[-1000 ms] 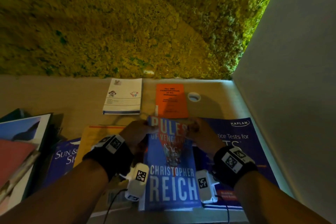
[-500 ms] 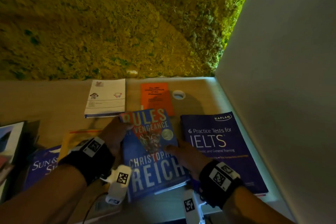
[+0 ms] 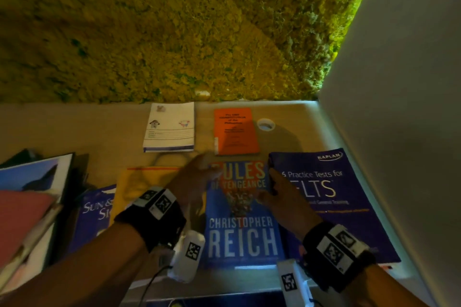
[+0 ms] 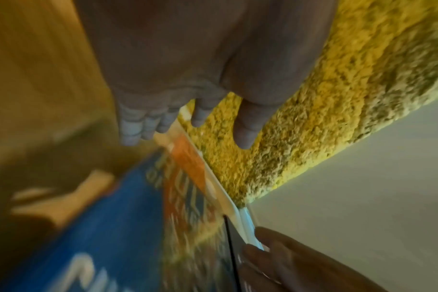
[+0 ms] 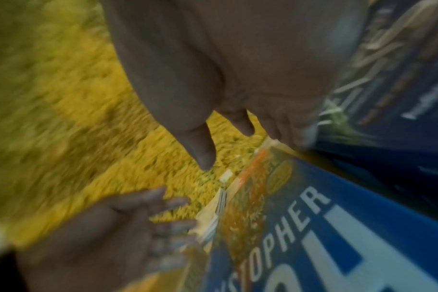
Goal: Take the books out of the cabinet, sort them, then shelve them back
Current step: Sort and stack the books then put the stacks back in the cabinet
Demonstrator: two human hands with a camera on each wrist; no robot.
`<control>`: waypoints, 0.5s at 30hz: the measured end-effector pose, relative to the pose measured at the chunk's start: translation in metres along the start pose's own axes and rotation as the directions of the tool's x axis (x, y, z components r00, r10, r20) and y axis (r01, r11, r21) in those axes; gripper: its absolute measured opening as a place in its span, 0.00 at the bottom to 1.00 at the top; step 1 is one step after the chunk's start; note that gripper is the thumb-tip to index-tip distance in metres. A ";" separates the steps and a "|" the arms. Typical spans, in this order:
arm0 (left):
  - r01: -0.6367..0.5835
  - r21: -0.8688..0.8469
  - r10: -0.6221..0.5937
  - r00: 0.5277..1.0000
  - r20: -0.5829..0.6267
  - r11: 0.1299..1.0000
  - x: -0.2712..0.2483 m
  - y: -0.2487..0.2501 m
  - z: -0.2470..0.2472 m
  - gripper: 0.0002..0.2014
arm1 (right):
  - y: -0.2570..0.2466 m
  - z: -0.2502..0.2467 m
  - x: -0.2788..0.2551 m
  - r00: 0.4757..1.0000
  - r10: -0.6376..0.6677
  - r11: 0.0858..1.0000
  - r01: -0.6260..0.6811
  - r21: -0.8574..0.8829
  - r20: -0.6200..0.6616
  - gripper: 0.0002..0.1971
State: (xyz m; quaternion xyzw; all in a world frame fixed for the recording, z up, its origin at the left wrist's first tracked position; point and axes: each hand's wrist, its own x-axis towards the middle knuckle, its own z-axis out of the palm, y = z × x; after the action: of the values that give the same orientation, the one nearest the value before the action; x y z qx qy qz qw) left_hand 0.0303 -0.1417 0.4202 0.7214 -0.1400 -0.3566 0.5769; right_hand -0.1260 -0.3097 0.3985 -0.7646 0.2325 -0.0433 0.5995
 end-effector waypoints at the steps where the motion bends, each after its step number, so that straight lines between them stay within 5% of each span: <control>1: -0.046 0.079 0.052 0.996 -0.073 0.996 -0.003 0.002 -0.014 0.27 | -0.003 0.001 0.000 0.994 -0.106 0.992 0.105 -0.076 -0.020 0.22; 3: -0.089 0.260 0.152 0.960 -0.233 0.961 -0.012 -0.002 -0.051 0.20 | -0.013 0.008 0.003 0.977 -0.212 0.955 0.205 -0.214 -0.013 0.21; 7: 0.116 0.471 0.079 0.924 -0.375 0.874 -0.042 -0.021 -0.114 0.14 | -0.031 0.049 0.019 0.974 -0.158 0.962 0.189 -0.197 0.162 0.23; 10: 0.280 0.653 0.070 0.888 -0.455 0.704 -0.053 -0.054 -0.145 0.26 | -0.030 0.091 0.026 0.934 -0.033 0.953 0.136 -0.269 0.357 0.27; 13: 0.335 0.624 0.005 0.878 -0.478 0.706 -0.069 -0.067 -0.144 0.22 | -0.024 0.125 0.028 0.904 0.031 0.965 0.085 -0.250 0.427 0.18; 15: 0.331 0.592 -0.076 0.907 -0.414 0.735 -0.083 -0.067 -0.132 0.18 | -0.027 0.135 0.026 0.909 0.081 0.981 -0.001 -0.193 0.408 0.24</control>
State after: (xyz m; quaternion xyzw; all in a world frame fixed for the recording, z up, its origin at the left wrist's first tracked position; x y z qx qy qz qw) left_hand 0.0473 0.0254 0.3976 0.9400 -0.0647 -0.2082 0.2626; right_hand -0.0480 -0.1943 0.3808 -0.8045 0.1195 0.1547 0.5610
